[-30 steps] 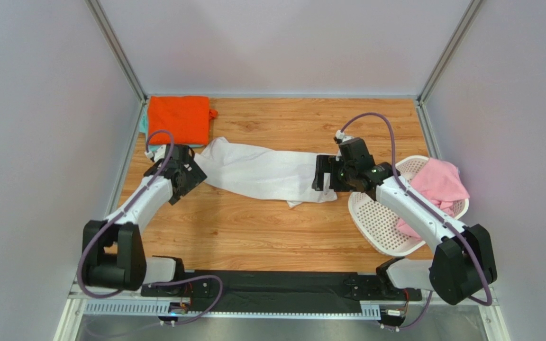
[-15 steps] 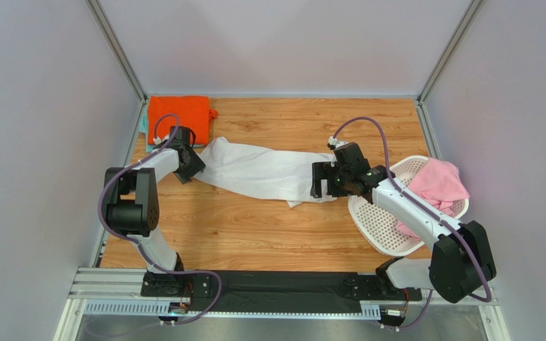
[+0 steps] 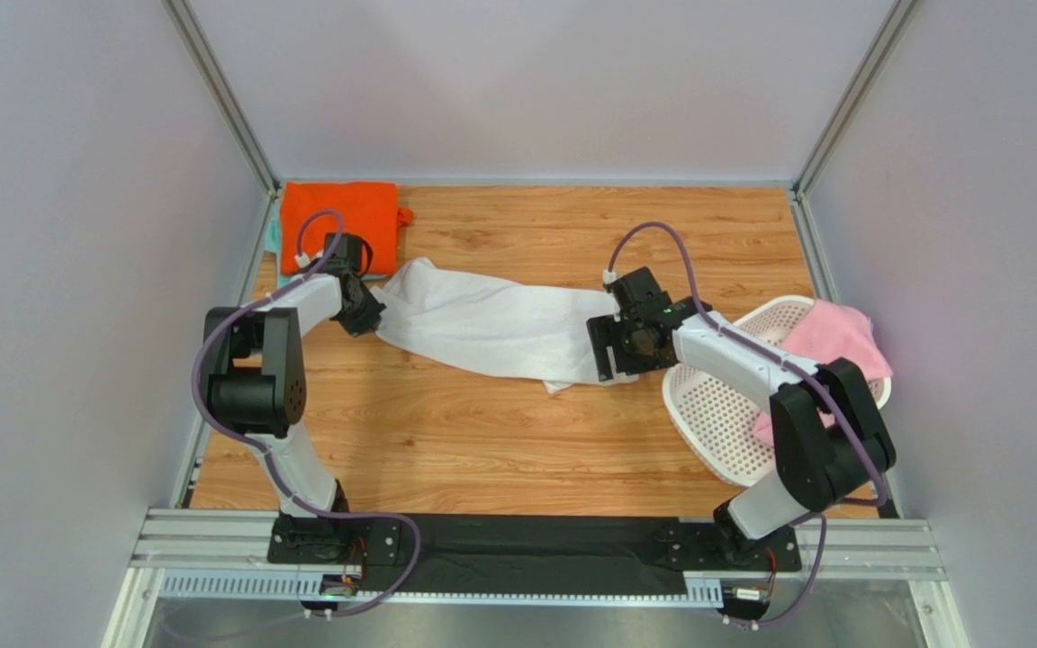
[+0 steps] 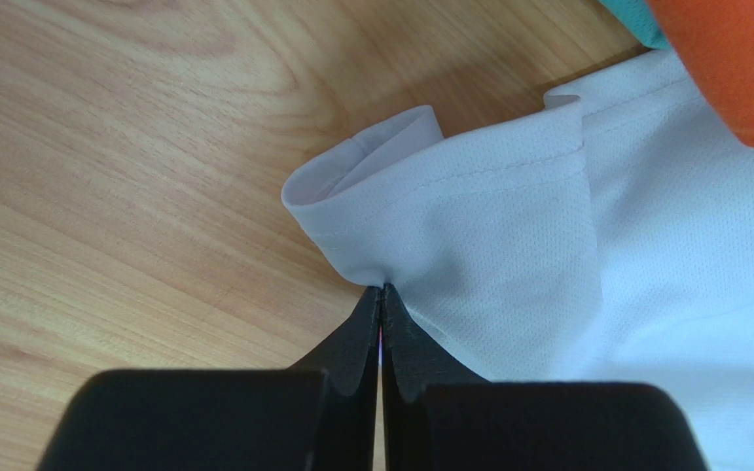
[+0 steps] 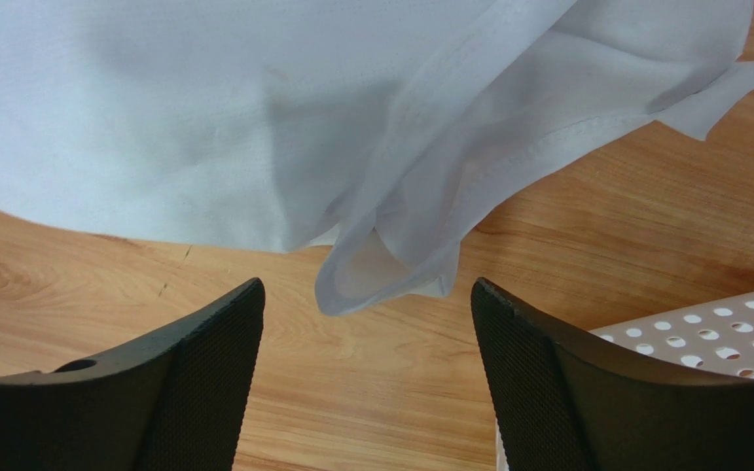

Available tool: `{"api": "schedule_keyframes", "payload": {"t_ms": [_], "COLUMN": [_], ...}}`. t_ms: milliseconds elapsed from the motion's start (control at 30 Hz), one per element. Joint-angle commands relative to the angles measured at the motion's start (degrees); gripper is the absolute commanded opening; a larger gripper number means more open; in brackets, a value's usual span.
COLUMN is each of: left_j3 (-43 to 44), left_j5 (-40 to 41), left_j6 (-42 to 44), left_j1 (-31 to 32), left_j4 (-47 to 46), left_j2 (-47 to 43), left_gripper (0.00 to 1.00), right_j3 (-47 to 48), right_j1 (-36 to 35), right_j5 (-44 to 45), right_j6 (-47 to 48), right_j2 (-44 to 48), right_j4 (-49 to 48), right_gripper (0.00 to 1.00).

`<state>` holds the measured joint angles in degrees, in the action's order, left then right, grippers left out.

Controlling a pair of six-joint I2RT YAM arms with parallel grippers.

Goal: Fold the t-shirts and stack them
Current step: Flatten the tshirt out

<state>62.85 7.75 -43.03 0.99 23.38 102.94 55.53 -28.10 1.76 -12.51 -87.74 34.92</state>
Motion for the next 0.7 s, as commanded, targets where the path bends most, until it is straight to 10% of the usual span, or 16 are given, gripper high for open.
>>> {"api": "schedule_keyframes", "payload": {"t_ms": [0, 100, 300, 667], "left_j3": [-2.29, -4.66, -6.16, -9.15], "left_j5": [-0.97, -1.42, -0.54, -0.19], "left_j6": [1.98, 2.16, 2.07, -1.53], "left_j1": [-0.47, -0.47, -0.38, -0.38], "left_j4": [-0.69, -2.72, -1.41, 3.86], "left_j2": [-3.79, -6.77, -13.89, -47.07], "left_gripper": [0.0, 0.0, 0.0, 0.0], "right_j3": [3.36, 3.45, 4.06, 9.24], "right_j1": [-0.21, -0.29, -0.29, -0.2], "right_j5": [4.83, 6.06, 6.59, 1.41], "right_j6": [0.39, -0.05, -0.58, -1.2], "right_j2": [-2.51, -4.27, -2.97, 23.04], "right_j4": [-0.29, -1.34, -1.26, 4.46], "right_gripper": [0.77, 0.69, 0.0, 0.0]}}
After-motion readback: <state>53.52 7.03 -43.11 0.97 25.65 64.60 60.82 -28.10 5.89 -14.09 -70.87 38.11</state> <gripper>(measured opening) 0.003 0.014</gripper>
